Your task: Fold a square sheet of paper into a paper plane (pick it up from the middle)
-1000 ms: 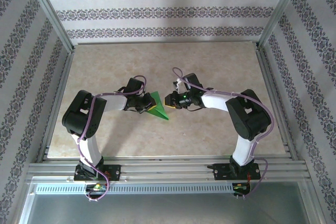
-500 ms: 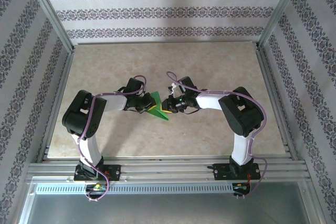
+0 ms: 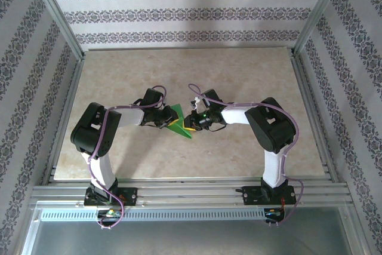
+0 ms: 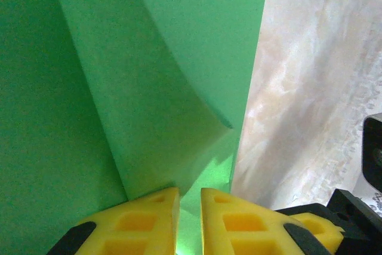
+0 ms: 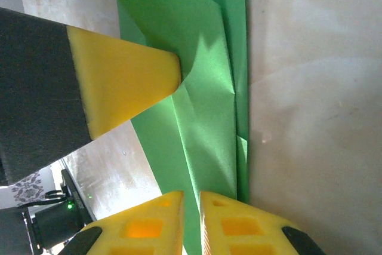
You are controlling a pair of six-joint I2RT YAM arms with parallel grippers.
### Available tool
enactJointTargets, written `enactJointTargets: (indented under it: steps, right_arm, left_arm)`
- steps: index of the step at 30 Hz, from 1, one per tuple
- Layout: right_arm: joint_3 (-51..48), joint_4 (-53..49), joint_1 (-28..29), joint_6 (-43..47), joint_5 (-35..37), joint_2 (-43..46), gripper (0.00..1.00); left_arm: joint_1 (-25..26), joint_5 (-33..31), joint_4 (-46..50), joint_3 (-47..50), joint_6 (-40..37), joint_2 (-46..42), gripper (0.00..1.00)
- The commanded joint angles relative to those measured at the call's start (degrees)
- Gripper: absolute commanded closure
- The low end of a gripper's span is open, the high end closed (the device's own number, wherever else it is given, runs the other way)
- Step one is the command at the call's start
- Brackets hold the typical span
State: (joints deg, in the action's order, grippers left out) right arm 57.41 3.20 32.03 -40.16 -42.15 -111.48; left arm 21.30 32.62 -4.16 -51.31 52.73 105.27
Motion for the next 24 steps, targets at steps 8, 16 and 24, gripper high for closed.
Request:
enactJointTargets:
  steps: [8, 16, 24]
  right_arm:
    - [-0.1, 0.8, 0.0, 1.0, -0.7, 0.1, 0.83]
    - [-1.1, 1.7, -0.7, 1.6, -0.7, 3.3, 0.82]
    - [-1.3, 1.7, -0.3, 1.9, -1.4, 2.9, 0.82]
  left_arm:
    - [-0.4, 1.5, -3.6, 1.4, 0.8, -2.3, 0.78]
    - [-0.4, 2.3, -6.3, 3.4, 1.7, -4.4, 0.75]
    - [-0.4, 3.4, -8.0, 4.2, 1.9, -3.9, 0.74]
